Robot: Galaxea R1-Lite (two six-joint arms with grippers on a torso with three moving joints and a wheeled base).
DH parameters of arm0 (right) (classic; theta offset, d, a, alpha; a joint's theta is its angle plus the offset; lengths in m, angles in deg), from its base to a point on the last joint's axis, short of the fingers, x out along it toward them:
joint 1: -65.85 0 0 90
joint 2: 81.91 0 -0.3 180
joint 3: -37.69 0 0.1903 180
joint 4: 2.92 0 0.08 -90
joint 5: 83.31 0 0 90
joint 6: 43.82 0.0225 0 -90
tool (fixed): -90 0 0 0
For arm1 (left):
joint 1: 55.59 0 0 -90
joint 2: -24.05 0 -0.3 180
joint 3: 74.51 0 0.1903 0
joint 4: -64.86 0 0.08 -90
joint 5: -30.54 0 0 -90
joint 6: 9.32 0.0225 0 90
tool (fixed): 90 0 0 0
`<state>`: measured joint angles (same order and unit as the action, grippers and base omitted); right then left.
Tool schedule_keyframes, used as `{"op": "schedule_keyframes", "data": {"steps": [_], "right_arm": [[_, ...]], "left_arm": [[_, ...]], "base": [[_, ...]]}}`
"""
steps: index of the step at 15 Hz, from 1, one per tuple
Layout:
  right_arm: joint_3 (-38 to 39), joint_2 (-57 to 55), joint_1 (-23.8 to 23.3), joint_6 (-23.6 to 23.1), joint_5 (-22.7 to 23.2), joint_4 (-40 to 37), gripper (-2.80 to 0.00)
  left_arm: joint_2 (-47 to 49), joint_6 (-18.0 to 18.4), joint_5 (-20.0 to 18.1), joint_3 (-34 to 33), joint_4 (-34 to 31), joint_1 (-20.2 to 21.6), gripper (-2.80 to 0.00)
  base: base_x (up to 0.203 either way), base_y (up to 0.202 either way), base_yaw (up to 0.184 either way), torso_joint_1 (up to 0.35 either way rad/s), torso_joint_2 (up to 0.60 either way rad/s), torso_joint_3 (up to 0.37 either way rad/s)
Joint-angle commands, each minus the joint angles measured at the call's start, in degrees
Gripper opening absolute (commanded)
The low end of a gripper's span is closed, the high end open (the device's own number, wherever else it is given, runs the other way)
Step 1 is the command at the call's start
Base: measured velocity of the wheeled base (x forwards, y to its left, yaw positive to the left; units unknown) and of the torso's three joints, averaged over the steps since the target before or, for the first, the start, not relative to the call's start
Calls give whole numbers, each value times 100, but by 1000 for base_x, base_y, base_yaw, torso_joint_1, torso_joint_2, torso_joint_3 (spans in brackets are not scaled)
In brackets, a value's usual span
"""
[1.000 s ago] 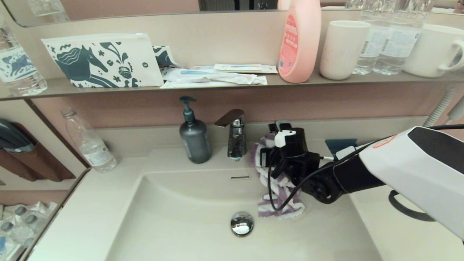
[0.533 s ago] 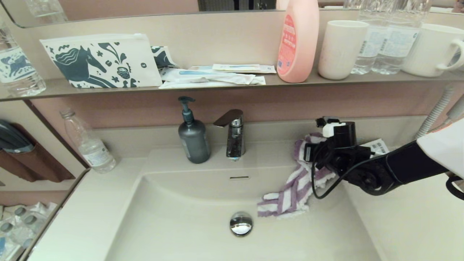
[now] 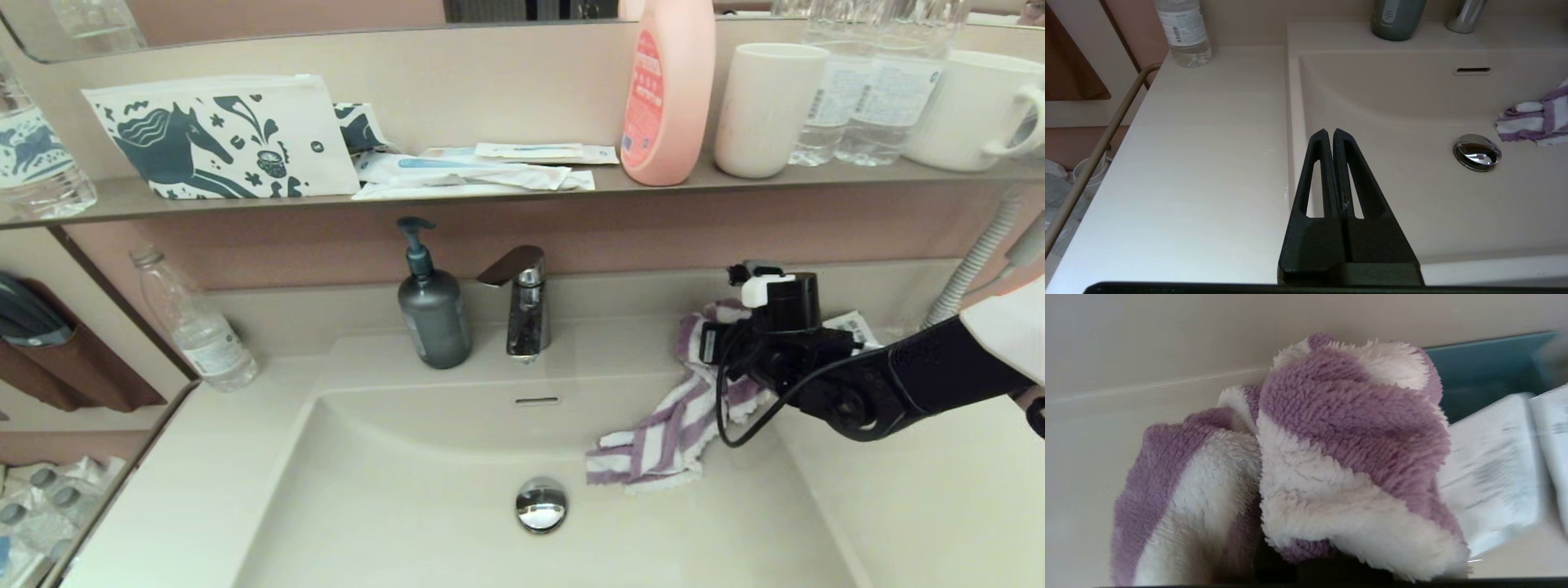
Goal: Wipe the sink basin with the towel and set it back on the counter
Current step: Wipe the sink
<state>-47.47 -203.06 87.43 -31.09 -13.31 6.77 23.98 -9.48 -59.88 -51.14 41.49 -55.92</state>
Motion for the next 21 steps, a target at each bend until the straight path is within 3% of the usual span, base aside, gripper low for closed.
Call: {"op": "schedule_keyframes", "data": {"steps": [1, 7, 10, 14, 21], "right_arm": [[-251, -221, 358, 11, 31, 46, -280], [-1218, -919, 1645, 18, -3, -440, -280], [-1264, -1018, 2097, 19, -4, -483, -280], [-1414, -1094, 1969, 12, -16, -482, -280], [-1810, -1129, 1007, 2, -5, -619, -280]], "left_arm": [[7, -2, -2, 0, 0, -2, -280], [7, -2, -2, 0, 0, -2, -280], [7, -2, -2, 0, 0, -2, -280], [7, -2, -2, 0, 0, -2, -280], [7, -2, -2, 0, 0, -2, -280]], "base": [[0, 0, 0, 0, 0, 0], [0, 0, 0, 0, 0, 0], [0, 0, 0, 0, 0, 0], [0, 0, 0, 0, 0, 0], [0, 0, 0, 0, 0, 0]]}}
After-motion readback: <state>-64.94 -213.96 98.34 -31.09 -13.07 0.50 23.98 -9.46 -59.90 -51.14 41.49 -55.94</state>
